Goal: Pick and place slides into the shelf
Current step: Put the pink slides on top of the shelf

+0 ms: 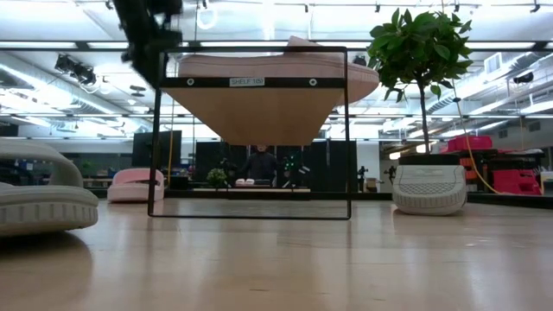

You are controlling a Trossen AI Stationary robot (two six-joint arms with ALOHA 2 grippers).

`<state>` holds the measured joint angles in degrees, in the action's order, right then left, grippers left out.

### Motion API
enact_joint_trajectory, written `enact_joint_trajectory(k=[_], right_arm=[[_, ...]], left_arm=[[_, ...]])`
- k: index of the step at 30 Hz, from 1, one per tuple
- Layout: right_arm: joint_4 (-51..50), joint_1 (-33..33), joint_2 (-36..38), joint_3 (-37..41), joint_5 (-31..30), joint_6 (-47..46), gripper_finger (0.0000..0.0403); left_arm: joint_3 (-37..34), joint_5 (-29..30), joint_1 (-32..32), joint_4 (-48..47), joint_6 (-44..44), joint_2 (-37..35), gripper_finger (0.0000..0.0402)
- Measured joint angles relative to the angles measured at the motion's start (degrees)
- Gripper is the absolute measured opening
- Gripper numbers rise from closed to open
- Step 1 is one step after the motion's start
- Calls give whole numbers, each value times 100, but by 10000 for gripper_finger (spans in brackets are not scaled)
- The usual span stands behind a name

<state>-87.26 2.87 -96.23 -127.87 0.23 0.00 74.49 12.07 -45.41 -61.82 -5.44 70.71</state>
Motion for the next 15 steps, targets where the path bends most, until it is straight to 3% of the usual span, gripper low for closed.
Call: enact_joint_trajectory(k=[5,9,15], right_arm=[[0,0,0,0,-2,162,272],[0,0,0,0,-2,170,273],[-9,0,-2,0,-2,170,270]], left_arm=[[-46,13,-336,-424,-29,889,172],[-410,90,-303,40,-287,1261,172],[-1040,948,-199,857,-839,1475,172]])
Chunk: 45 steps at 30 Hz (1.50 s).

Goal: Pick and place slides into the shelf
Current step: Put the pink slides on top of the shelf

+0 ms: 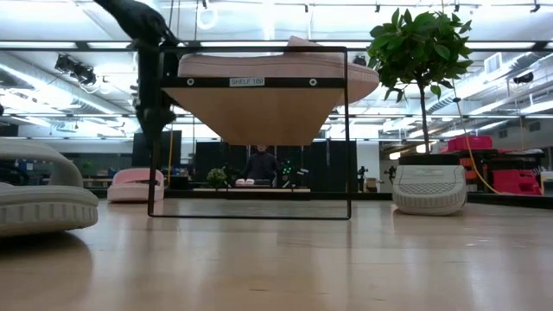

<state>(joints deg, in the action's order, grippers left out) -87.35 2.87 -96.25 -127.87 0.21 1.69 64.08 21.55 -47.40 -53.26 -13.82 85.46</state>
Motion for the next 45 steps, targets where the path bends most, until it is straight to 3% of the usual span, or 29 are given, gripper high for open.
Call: enact_joint_trajectory(k=[11,18,25,38,45], right_arm=[[15,0,0,0,0,-2,270],[15,0,-2,0,0,29,270],[17,0,-2,0,0,44,270],[17,0,-2,0,0,44,270],[17,0,-2,0,0,44,270]], left_arm=[[-94,-1199,-983,154,-258,15,172],[-93,-1552,-1440,115,-461,15,172],[-93,-2006,-1432,-30,-787,138,188],[-86,-2187,-1397,-156,-671,1392,263],[-84,-2145,-1235,-39,-710,1591,258]])
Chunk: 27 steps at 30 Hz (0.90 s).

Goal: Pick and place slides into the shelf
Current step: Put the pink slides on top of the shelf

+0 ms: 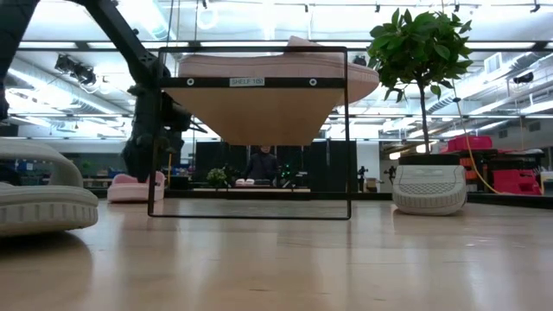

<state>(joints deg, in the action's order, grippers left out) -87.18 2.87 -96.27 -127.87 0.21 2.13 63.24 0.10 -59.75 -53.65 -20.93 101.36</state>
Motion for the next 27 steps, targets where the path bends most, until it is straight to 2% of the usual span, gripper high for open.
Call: enact_joint_trajectory(k=[5,13,15,18,27], right_arm=[[46,0,0,0,0,50,270],[109,0,-2,0,0,59,270],[109,0,-2,0,0,61,270],[109,-1,-2,0,0,63,270],[109,0,-2,0,-2,155,269]], left_arm=[[-2,32,17,-56,-87,-55,193],[-2,339,28,-91,-70,-63,24],[-2,406,32,-99,-48,-63,14],[1,581,87,-208,20,-63,22],[556,1462,696,-1457,228,-389,14]])
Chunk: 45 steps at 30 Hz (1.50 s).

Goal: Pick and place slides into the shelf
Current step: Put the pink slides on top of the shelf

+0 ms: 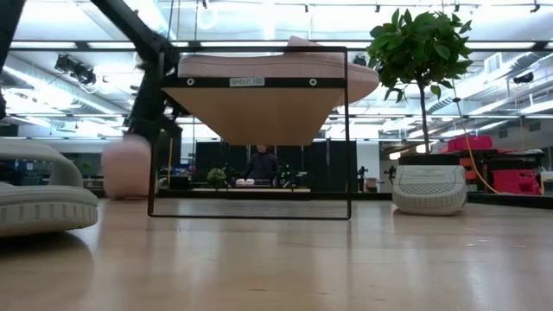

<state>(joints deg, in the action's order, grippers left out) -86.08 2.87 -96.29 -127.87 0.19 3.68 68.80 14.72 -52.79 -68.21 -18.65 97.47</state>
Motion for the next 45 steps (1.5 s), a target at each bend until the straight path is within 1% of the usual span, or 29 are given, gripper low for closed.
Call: enact_joint_trajectory(k=[9,16,21,24,28,32,37,43,45], right_arm=[[-405,-1,0,0,1,-62,269],[-392,-1,150,2,-59,-106,269],[-391,-2,292,2,-361,-196,269],[-385,-2,400,2,-548,-200,269],[-371,-2,598,2,-649,-226,269],[-362,0,876,2,-920,-487,269],[-246,0,1215,2,-1278,-1357,269],[-264,0,1525,2,-1303,-2284,269],[-324,0,1585,2,-1461,-2563,269]], left_arm=[[811,33,926,-853,105,-998,11],[1467,31,1722,-1009,146,-1988,11],[1798,31,2452,-724,103,-2660,11],[1826,-66,2931,-261,33,-3046,11],[1826,-301,3632,351,-84,-3424,11],[1826,-331,4316,806,-418,-3518,11],[1826,-319,4943,1271,-1099,-3406,11],[1822,-243,5362,1897,-2045,-3025,11],[1822,-153,5458,2052,-2355,-2890,11]])
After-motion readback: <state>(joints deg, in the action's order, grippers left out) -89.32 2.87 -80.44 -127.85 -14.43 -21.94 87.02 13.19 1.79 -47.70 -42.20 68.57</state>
